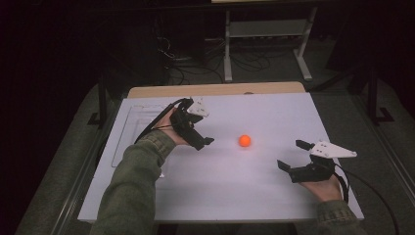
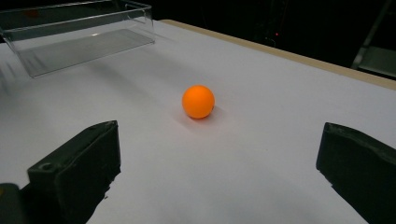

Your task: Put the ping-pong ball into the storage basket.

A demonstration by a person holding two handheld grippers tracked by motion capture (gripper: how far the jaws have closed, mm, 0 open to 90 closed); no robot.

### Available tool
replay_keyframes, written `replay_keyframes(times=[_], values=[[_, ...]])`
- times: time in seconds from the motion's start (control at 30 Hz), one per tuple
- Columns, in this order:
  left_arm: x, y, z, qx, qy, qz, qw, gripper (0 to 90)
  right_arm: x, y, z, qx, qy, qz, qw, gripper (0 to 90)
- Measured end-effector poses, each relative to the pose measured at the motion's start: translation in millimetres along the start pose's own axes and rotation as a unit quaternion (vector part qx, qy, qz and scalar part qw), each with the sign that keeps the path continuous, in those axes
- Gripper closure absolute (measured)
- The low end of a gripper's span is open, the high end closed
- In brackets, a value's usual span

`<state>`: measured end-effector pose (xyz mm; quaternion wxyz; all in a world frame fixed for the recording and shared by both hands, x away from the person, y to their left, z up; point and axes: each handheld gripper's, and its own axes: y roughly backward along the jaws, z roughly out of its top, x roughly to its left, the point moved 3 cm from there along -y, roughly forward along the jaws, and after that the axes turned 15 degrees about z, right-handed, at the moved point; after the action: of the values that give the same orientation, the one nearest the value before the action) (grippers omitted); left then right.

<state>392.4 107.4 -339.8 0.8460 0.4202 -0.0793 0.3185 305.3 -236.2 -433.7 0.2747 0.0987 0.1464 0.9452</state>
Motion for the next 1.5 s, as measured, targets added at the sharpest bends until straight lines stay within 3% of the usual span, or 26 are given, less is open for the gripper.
replay_keyframes(times=[0.67, 1.5], values=[[-8.2, -21.0, 20.8, 0.007, -0.028, -0.017, 0.9994, 0.0, 1.1, -0.2, -0.1, 0.002, -0.001, 0.003, 1.0, 0.0], [-15.9, -46.5, 37.6, 0.014, -0.047, -0.031, 0.9983, 0.0, 3.1, 0.4, 0.2, 0.001, 0.0, 0.006, 1.0, 0.0]])
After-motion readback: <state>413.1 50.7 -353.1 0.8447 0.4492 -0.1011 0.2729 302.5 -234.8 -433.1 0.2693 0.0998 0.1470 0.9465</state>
